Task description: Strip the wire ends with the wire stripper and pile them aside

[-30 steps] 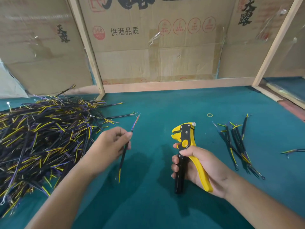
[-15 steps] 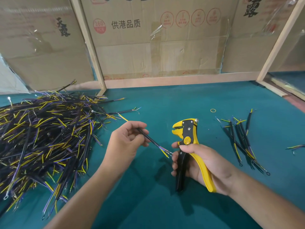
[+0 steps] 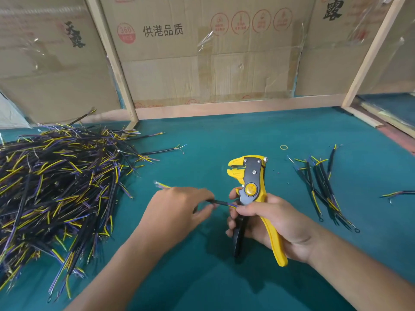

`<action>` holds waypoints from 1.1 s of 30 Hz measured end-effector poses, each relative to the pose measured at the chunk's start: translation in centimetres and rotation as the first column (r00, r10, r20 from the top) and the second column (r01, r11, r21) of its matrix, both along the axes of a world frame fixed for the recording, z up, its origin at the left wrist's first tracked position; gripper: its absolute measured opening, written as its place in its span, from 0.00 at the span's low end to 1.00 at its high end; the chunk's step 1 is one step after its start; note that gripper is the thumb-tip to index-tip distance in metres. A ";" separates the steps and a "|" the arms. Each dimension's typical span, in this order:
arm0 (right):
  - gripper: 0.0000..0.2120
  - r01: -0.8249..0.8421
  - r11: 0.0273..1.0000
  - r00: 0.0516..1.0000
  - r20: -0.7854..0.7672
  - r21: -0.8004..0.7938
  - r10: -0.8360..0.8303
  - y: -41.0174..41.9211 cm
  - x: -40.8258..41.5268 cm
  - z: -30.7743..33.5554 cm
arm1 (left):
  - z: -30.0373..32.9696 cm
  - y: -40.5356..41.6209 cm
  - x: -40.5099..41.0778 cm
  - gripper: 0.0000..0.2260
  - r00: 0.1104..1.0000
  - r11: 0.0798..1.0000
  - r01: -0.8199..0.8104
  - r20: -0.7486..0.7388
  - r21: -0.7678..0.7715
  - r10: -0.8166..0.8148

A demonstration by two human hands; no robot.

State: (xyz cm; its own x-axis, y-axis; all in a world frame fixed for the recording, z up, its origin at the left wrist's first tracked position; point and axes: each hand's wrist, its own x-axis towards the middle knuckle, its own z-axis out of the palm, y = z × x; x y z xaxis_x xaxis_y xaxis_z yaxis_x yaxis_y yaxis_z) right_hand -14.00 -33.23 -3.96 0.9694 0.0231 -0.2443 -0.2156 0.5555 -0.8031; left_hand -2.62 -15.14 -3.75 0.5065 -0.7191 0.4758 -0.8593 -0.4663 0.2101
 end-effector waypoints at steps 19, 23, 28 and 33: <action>0.11 0.098 0.994 0.989 0.120 -0.050 -0.091 -0.9 0.1 0.4 | 0.6 0.8 0.7 0.06 0.819 0.926 0.112 -0.494 -0.361 -0.292; 0.14 0.019 0.998 0.992 0.126 -0.051 -0.012 -0.7 0.0 0.4 | 0.8 1.2 0.9 0.09 0.688 0.898 0.122 -0.616 -0.423 -0.384; 0.13 -0.041 0.995 0.995 0.085 -0.090 0.049 -0.6 -0.2 0.6 | 1.2 1.4 0.9 0.10 0.562 0.888 0.135 -0.704 -0.439 -0.433; 0.13 -0.056 0.995 0.993 0.102 -0.085 0.064 -0.8 -0.4 1.1 | 1.2 1.6 0.8 0.06 0.566 0.911 0.144 -0.723 -0.387 -0.396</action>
